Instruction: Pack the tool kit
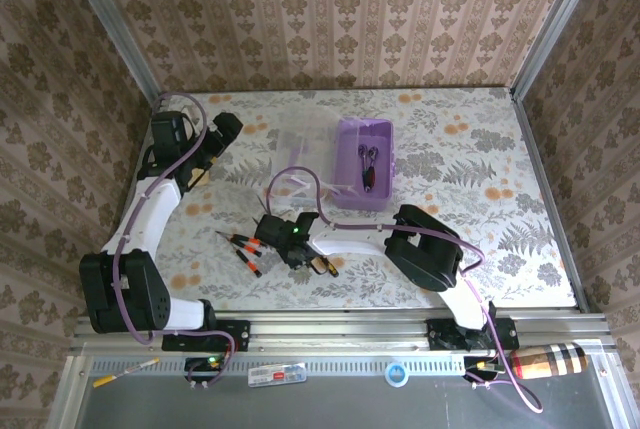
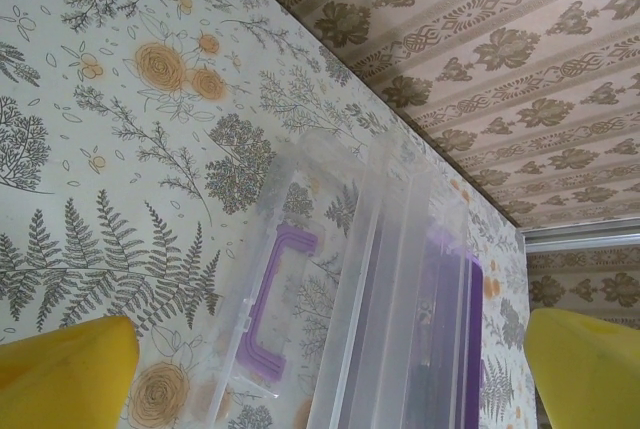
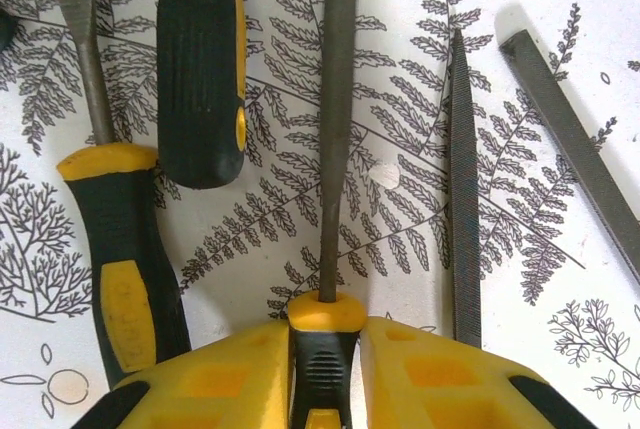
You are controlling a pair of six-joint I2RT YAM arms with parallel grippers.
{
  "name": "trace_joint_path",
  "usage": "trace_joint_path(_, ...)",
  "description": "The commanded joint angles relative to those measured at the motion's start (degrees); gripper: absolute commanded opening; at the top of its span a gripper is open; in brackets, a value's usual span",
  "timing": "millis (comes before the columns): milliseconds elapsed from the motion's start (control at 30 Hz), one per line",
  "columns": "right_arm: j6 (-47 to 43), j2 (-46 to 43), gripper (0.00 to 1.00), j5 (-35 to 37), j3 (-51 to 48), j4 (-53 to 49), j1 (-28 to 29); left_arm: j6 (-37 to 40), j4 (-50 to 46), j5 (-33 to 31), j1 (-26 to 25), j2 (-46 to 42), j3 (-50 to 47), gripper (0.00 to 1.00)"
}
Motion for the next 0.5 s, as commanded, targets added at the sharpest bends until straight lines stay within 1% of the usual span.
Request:
trace_joint_path(0,1.9,-1.1,0.25,1.7,-1.4,-0.3,-0.8,-1.6,1.2,1.4,-0.5,0.5,-0.7,1.00)
trace_joint_path(167,2.1,-3.5,0.24,2.9,-2.4,0.0,-0.8,-1.4,1.2,1.4,-1.2,0.8,-0.6,1.00)
trace_joint_path(333,2.2,-6.6,0.23,6.5,-4.7,1.8,-0.9,-1.3,1.0,1.3,-1.4,0.4,-0.5,1.00)
trace_joint_path(467,1.5,-9.0,0.22,7.2,-5.1,1.9,-0.8,-1.3,1.0,1.2,-1.4,0.4,-0.5,1.00)
